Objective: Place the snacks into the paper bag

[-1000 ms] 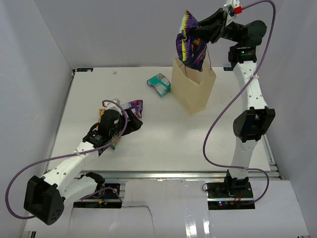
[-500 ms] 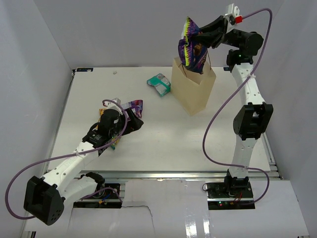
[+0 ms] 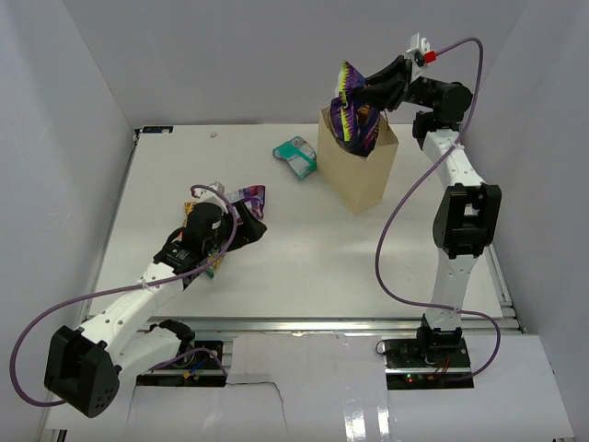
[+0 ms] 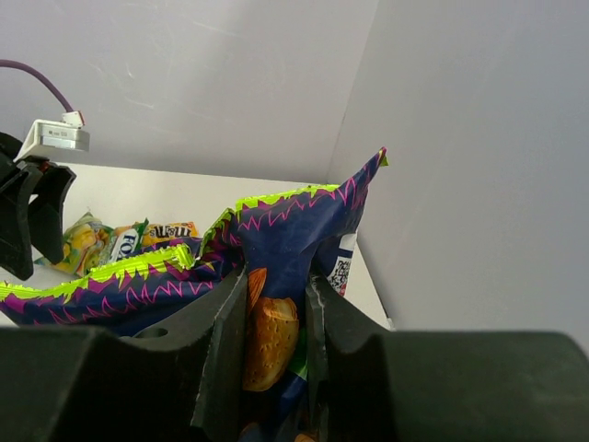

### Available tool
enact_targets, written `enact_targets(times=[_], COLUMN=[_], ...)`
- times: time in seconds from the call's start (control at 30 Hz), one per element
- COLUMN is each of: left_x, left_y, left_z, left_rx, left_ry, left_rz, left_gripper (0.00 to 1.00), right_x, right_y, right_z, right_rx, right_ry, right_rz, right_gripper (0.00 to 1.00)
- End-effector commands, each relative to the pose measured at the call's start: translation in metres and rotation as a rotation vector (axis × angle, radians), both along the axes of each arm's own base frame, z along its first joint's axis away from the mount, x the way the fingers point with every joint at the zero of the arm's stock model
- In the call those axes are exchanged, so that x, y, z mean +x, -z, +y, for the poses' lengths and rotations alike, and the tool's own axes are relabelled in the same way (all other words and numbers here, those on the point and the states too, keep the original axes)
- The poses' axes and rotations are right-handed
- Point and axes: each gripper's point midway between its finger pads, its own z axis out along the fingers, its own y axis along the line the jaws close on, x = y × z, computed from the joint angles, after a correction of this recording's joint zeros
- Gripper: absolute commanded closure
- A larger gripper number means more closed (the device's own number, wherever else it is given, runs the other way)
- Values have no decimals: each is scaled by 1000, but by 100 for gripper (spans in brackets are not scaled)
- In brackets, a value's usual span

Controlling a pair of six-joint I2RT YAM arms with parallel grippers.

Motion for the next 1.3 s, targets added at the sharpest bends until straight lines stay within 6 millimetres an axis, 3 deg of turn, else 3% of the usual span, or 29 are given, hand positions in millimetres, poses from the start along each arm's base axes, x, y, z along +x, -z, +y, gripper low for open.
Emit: enact_targets(times=[0.0, 0.23, 0.5, 0.67, 0.7, 0.73, 0.77, 0.8, 0.87, 0.9, 0.93, 0.97, 1.0, 1.07, 1.13, 1.17, 1.23, 1.27], left_x=[7, 12, 25, 44, 43, 47, 53, 49, 57, 52, 57, 60, 67, 79, 99, 104, 115, 117], left_y=[-18, -24, -27, -26, -15, -11, -17, -3, -6, 1, 13, 16, 9, 28, 27, 49, 60, 76], left_z=[-5, -14, -18, -7, -3, 6, 8, 13, 21, 26, 29, 31, 32, 38, 41, 39, 42, 40], left_rx=[-26, -39, -46, -34, -41, -27, -43, -44, -43, -11, 23, 43, 58, 120, 116, 145, 111, 89], left_ry=[9, 46, 12, -145, -207, -285, -336, -414, -523, -557, -602, -623, -644, -698, -717, -704, -731, -747], left_rz=[-44, -53, -38, 38, 114, 134, 147, 230, 261, 308, 335, 347, 348, 390, 399, 458, 518, 575], left_gripper=[6, 6, 6, 6, 6, 7, 8, 7, 7, 6, 7, 6, 5, 5, 4, 4, 4, 4], right_x=[-18, -7, -12, -17, -9, -8, -7, 3, 1, 11, 7, -1, -7, -27, -51, -63, -87, -97], right_y=[-43, -25, -26, -36, -29, -35, -43, -23, -36, -30, 3, 1, 13, 52, 60, 96, 105, 126], right_z=[-13, -20, -23, -24, -24, -25, -27, -30, -35, -44, -44, -54, -58, -67, -73, -73, -72, -72], right_rx=[86, 53, 34, 5, -12, -23, -51, -77, -155, -185, -254, -289, -312, -378, -418, -462, -485, -507], right_ry=[51, 68, 66, 76, 83, 98, 142, 202, 336, 473, 509, 585, 606, 638, 646, 619, 584, 561], right_rz=[-188, -136, -109, -81, 47, 75, -4, 198, 60, 92, 202, 170, 196, 272, 240, 299, 266, 315], right_gripper=[81, 59, 49, 49, 49, 40, 37, 35, 31, 29, 24, 22, 20, 15, 11, 11, 10, 10])
